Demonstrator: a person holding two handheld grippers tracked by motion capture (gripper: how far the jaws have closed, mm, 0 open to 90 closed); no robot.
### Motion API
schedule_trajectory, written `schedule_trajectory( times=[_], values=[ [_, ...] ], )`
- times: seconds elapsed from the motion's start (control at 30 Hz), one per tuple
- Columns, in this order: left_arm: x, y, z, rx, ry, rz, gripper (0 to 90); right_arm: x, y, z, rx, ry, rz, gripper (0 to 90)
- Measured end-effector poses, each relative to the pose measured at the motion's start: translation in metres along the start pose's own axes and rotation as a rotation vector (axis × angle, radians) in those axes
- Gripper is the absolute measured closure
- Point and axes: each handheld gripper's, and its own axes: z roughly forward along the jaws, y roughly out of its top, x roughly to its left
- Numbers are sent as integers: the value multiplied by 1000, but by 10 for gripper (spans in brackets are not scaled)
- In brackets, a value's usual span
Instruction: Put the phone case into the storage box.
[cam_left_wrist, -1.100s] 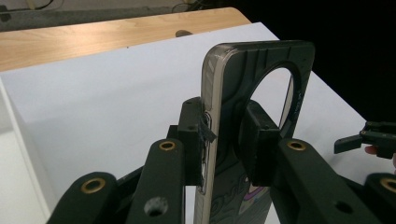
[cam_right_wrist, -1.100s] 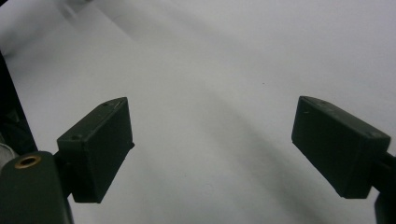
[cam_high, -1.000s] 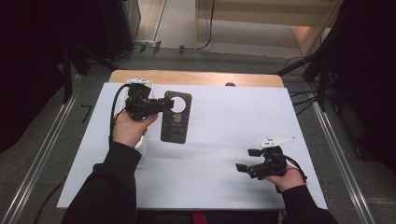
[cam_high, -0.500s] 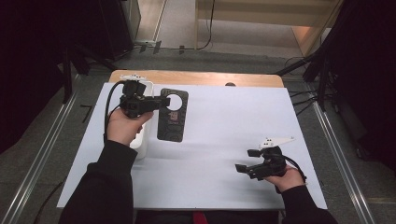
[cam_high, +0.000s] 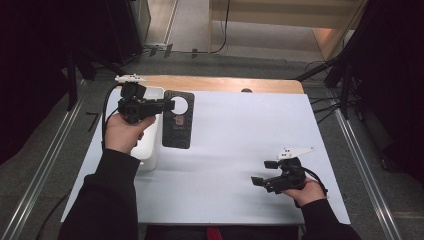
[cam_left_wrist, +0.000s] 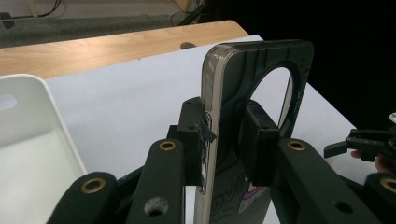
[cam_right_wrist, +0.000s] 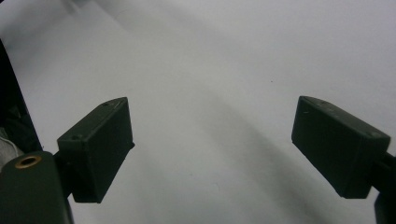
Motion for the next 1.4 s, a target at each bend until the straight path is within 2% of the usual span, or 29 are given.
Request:
schedule_trajectory(
  times=[0.83,1.2,1.4],
  values=[
    [20,7,-22,-42,24,-28,721,2,2,2,-3,13,-12,117],
    [31,16,-15,-21,49,-37,721,-1,3,1,-12,19,-2,117],
    [31,22,-15,-21,58,-27,721,0,5,2,-12,23,-9,117]
  ],
)
